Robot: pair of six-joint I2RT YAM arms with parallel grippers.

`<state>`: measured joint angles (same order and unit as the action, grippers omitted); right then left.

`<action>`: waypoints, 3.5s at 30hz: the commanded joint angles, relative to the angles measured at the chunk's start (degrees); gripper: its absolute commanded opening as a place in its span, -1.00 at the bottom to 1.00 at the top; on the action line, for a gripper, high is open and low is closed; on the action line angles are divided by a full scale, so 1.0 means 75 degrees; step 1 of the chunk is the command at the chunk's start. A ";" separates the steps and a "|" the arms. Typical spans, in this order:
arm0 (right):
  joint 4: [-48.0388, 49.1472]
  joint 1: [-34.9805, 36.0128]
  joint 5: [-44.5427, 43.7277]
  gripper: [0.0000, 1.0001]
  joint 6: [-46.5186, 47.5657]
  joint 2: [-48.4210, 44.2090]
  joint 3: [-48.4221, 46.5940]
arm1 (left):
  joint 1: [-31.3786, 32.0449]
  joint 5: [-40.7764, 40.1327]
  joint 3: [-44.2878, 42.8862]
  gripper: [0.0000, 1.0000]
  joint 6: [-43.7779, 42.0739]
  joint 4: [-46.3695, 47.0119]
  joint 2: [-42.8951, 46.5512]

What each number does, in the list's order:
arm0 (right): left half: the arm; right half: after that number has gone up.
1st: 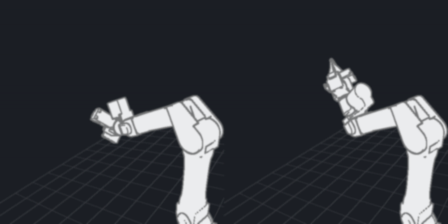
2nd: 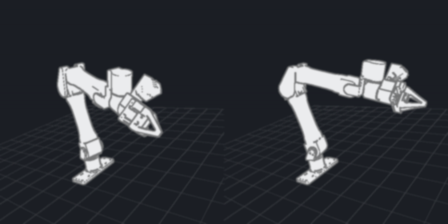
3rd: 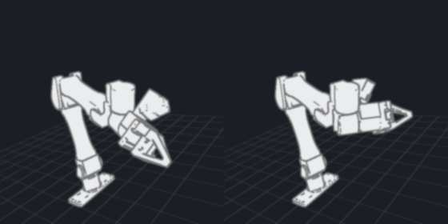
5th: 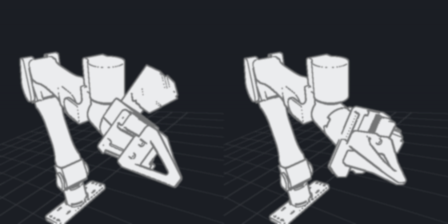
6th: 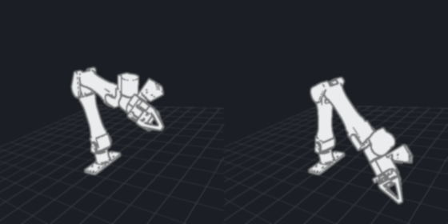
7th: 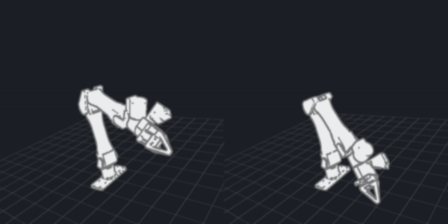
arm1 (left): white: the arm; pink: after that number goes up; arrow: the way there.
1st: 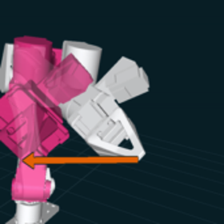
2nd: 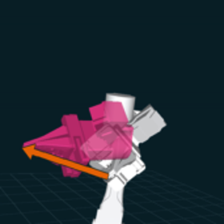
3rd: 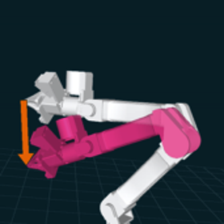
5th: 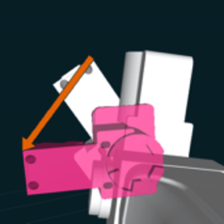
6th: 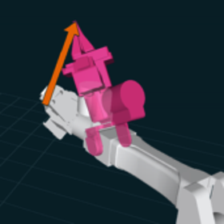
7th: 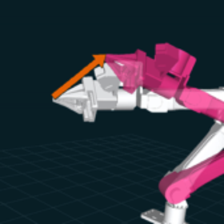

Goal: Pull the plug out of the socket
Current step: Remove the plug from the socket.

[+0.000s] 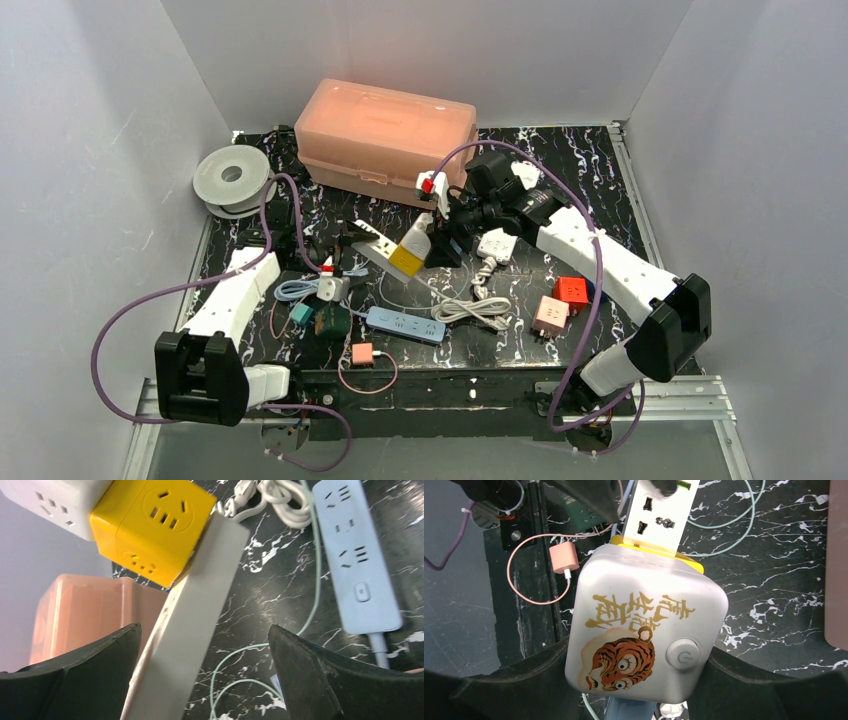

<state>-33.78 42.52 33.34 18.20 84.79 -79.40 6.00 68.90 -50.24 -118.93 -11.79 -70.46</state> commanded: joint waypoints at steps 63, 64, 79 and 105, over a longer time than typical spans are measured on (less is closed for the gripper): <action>0.2334 -0.0891 0.0558 0.77 -0.2828 -0.1163 -0.1041 | 0.0360 -0.0625 0.1457 -1.00 -0.0298 0.6461 0.0379; 0.2607 -0.1079 0.0391 0.77 -0.3067 -0.1265 -0.0893 | 0.0363 -0.0683 0.1483 -1.00 -0.0205 0.6506 0.0385; 0.6169 -0.1985 -0.1185 0.80 -0.5384 -0.4200 0.4705 | 0.0371 -0.1139 0.1639 -1.00 0.1139 0.7608 0.0104; 0.8624 -0.3156 -0.2594 0.59 -0.7357 -0.2229 0.6550 | 0.0454 -0.2193 0.1121 -1.00 0.3713 1.0350 0.0657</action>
<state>23.57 19.11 14.26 -33.26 63.35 -29.78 9.23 48.77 -37.67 -92.58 57.06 -70.06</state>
